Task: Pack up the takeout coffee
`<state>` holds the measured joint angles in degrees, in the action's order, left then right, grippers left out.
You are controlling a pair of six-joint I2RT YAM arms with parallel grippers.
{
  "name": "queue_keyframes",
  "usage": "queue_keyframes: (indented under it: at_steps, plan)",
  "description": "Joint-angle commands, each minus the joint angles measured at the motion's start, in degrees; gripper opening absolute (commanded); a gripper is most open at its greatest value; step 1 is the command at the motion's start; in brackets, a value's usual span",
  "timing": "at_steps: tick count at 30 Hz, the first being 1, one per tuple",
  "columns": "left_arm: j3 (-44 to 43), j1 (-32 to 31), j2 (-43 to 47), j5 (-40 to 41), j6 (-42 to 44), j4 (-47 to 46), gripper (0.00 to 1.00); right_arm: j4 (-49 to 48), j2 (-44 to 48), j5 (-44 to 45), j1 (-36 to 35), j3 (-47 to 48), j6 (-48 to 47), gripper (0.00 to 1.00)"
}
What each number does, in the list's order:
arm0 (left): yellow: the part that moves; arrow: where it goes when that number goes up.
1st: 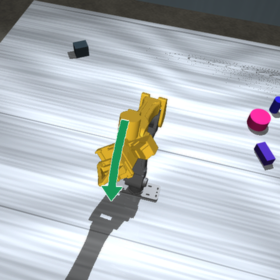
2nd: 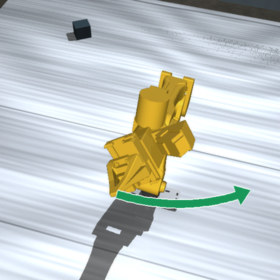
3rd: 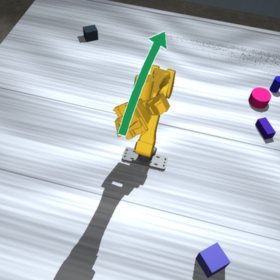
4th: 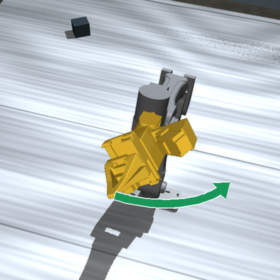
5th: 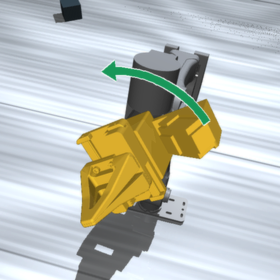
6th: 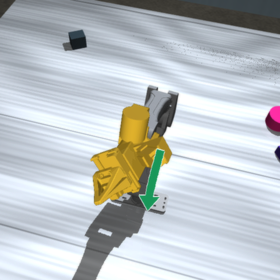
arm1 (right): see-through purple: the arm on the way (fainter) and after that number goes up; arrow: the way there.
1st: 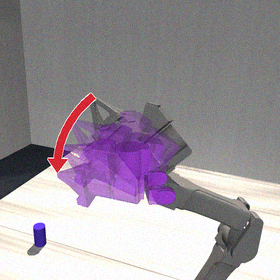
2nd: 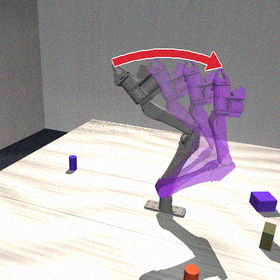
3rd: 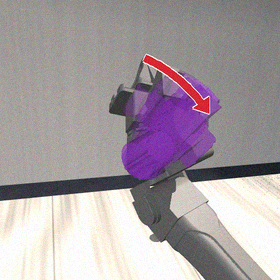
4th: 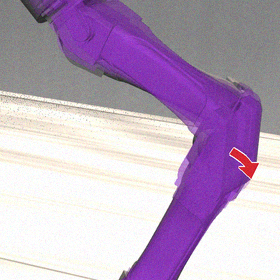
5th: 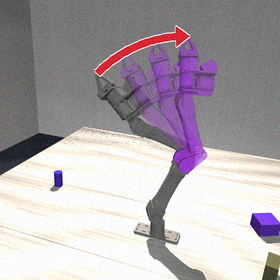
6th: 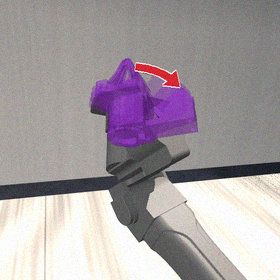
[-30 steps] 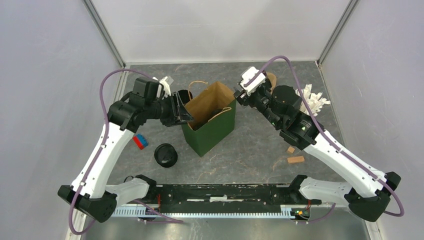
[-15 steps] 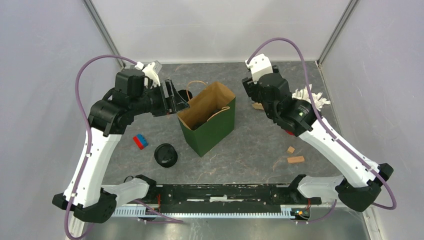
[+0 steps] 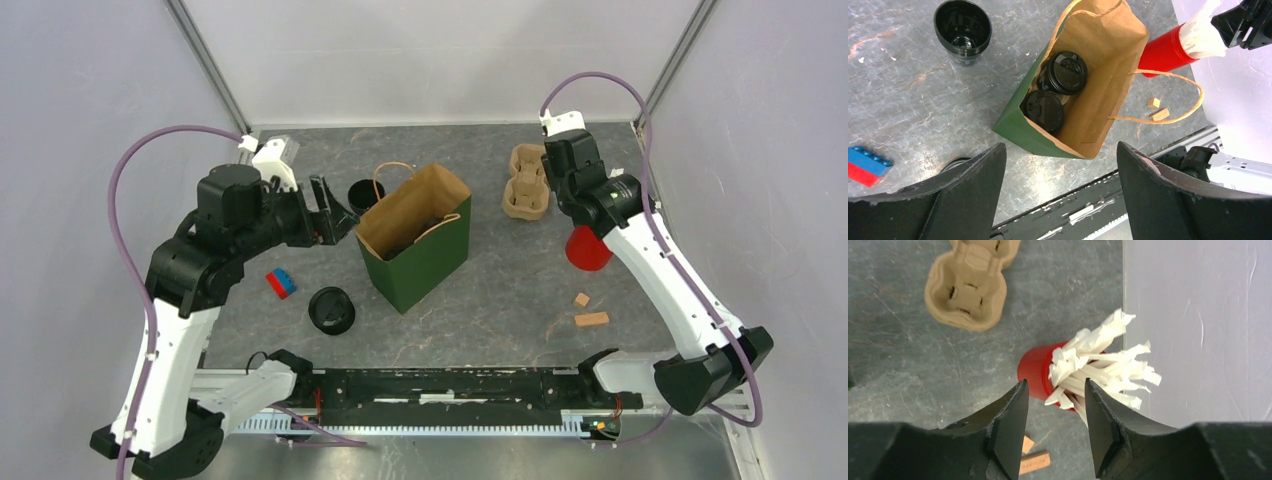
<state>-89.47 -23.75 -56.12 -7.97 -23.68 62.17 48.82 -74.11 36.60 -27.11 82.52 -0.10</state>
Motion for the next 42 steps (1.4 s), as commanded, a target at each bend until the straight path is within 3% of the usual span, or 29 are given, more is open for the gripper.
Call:
queue_keyframes:
  at_steps: [1,6,19,29,42]
  plan:
    - [1.8,0.0,2.0,3.1,4.6,-3.3,0.88,5.4,0.8,-2.7,2.8,0.6,4.0,0.48]
    - [2.8,0.0,2.2,3.1,5.0,-4.7,0.89,4.8,2.2,-4.8,5.9,-3.1,4.6,0.4]
    - [3.2,0.0,1.0,2.6,5.6,-4.8,0.91,0.1,5.3,-7.3,10.2,-11.3,3.2,0.36]
    - [3.6,0.0,0.7,2.1,5.6,-4.7,0.91,-2.8,5.4,-8.3,11.3,-12.2,0.9,0.34]
    - [3.9,0.0,0.8,2.2,5.7,-4.8,0.91,0.5,5.8,-7.9,11.7,-8.1,-1.2,0.15]
